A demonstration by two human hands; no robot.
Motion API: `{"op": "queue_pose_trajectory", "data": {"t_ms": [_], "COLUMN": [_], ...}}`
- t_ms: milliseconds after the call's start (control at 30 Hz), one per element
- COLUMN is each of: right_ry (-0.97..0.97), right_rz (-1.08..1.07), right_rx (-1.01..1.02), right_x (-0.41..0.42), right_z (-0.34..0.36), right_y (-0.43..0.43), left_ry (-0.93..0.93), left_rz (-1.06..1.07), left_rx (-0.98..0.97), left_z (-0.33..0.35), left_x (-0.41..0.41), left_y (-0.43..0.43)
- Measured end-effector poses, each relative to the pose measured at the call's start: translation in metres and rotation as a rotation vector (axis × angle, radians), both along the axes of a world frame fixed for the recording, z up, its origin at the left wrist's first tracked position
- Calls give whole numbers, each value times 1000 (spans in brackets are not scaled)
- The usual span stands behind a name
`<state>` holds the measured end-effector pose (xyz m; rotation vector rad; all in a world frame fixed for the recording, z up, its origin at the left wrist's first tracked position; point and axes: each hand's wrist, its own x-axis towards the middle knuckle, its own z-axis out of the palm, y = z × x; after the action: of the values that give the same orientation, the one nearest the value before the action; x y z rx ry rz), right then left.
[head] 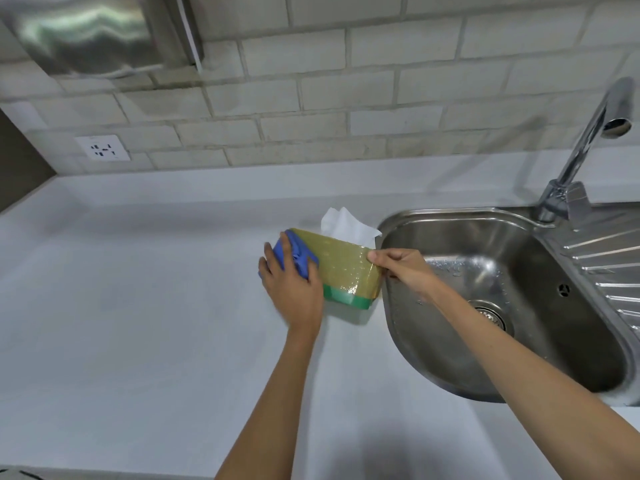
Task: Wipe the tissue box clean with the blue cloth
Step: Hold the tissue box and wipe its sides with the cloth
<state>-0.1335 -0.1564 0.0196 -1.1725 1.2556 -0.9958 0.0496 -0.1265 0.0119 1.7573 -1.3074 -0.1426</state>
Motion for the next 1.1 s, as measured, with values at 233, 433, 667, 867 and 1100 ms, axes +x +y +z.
{"op": "queue_pose_trajectory", "data": {"t_ms": [233,433,667,867,1100], "right_ry": [-40,-23,9,-4,70], "right_rz": [-62,-40,-46,-89,-130], "right_rx": [-4,5,4,-35,-177], "right_x": [0,-4,0,7,44], "right_z": [-6,-1,3,0,13], "right_y": [-2,0,2,10,34], "left_ry": [-274,-340,-63,-219,321], "left_rz": [-177,-266,2,-214,-61], "left_rx": [-43,-136,36,-7,55], "left_z": [2,-6,10,8,15], "left_x": [-63,-26,-8,-65,-43], "left_y": [34,21,-7,36,46]}}
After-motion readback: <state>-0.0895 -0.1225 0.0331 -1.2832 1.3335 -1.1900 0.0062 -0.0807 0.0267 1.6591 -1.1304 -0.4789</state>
